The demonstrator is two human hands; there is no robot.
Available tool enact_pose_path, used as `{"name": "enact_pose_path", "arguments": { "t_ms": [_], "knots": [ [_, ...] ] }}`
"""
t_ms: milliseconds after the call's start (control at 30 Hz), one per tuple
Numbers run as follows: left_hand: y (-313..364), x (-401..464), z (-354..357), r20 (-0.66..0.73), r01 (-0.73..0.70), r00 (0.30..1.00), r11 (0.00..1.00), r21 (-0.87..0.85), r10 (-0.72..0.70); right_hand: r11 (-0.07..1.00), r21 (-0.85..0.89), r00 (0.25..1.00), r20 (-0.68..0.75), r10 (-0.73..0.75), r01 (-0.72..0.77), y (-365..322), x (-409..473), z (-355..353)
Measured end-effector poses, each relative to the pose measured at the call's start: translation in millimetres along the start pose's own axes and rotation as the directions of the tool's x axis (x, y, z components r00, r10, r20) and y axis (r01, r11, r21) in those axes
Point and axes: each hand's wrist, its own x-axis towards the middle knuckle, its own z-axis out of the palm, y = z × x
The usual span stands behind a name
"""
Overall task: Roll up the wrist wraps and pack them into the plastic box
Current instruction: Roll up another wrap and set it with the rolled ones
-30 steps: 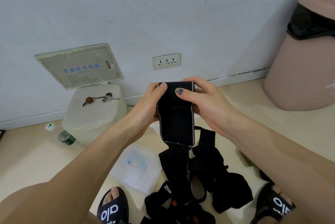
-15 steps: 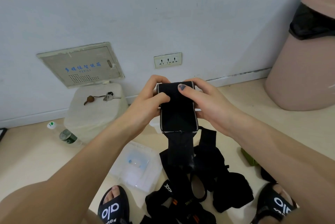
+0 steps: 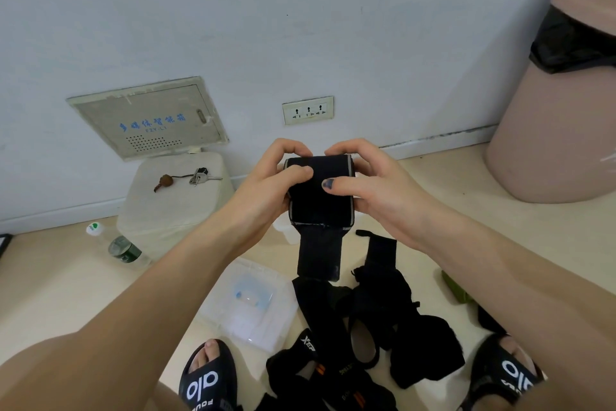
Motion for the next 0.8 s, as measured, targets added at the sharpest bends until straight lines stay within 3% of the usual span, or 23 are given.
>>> {"name": "enact_pose_path", "arguments": {
  "t_ms": [133, 467, 600, 800],
  "knots": [
    [0.9, -1.0, -0.2, 0.009, -0.054, 0.998, 0.998, 0.021, 0.054, 0.992, 0.037, 0.993, 0.023, 0.118, -0.119, -3.9, -0.5, 2.8],
    [-0.8, -3.0, 0.4, 0.036, 0.039, 0.999, 0.999, -0.007, -0.038, 0.999, 0.039, 1.000, 0.000, -0.008, 0.008, 0.1, 1.8, 1.7],
    [-0.3, -2.4, -2.1, 0.019, 0.011, 1.000, 1.000, -0.009, -0.011, 0.999, 0.044, 1.000, -0.015, -0.014, 0.015, 2.2, 1.2, 1.4],
    [1.3, -1.5, -6.0, -0.034, -0.063, 0.997, 0.998, -0.029, 0.062, 0.975, 0.157, 0.988, 0.031, 0.153, -0.156, -3.9, -4.5, 6.6]
  ]
}}
